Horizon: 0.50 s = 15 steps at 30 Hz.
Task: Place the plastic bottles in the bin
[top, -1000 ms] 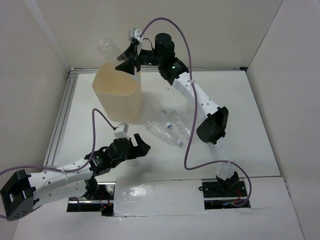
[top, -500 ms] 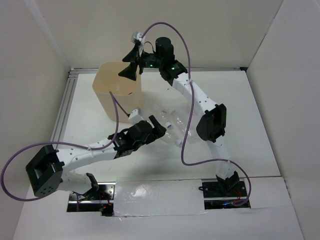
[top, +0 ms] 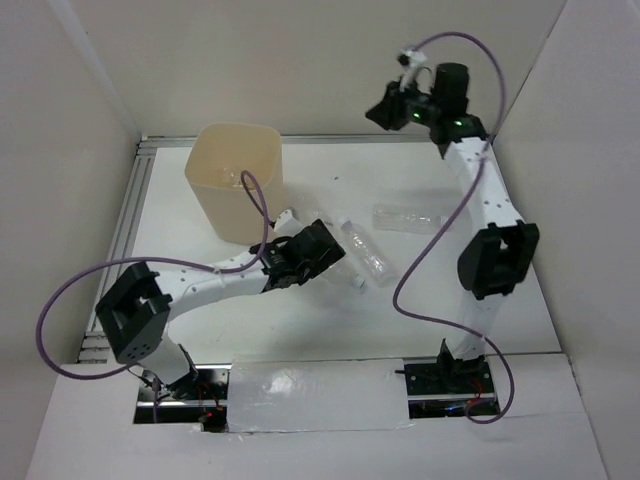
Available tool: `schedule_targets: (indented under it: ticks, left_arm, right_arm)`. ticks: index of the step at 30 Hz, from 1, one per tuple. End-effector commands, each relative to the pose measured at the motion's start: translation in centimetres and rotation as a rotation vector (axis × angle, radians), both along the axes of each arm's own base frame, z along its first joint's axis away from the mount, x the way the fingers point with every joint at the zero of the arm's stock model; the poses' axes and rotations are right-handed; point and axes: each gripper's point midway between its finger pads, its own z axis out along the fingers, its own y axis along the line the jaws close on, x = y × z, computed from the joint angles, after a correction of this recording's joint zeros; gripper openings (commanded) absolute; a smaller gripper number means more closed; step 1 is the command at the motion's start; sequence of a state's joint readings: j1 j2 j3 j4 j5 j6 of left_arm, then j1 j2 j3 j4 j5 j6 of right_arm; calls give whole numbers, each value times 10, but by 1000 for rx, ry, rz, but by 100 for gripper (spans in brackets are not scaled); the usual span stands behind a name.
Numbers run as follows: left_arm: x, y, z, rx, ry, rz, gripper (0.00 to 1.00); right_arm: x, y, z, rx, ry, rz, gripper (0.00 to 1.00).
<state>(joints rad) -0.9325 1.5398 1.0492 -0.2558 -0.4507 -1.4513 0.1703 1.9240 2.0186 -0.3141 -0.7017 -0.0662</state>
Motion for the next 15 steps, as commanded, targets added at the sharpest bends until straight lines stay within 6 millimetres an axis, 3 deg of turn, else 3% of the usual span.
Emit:
schedule_targets:
  ticks: [1, 2, 3, 4, 6, 7, 10, 15]
  left_arm:
    - [12, -3, -14, 28, 73, 71, 100]
    - [12, -7, -19, 33, 86, 65, 100]
    - [21, -10, -25, 37, 89, 76, 100]
    - [22, -14, -29, 39, 101, 70, 100]
    - [30, -20, -31, 39, 113, 73, 100]
    - [30, -20, -46, 78, 136, 68, 100]
    - [26, -19, -60, 133, 188, 64, 95]
    - [17, -15, -88, 188, 261, 50, 88]
  right_arm:
    - [-40, -50, -53, -71, 166, -46, 41]
    - [-49, -59, -63, -68, 192, -42, 57]
    - [-60, -76, -60, -64, 185, -62, 61]
    - [-71, -83, -87, -70, 235, -63, 65]
    - [-81, -95, -98, -89, 232, -77, 78]
    - [-88, -99, -96, -99, 215, -82, 80]
    - [-105, -108, -122, -121, 280, -74, 83]
    - [-111, -112, -129, -106, 304, -61, 84]
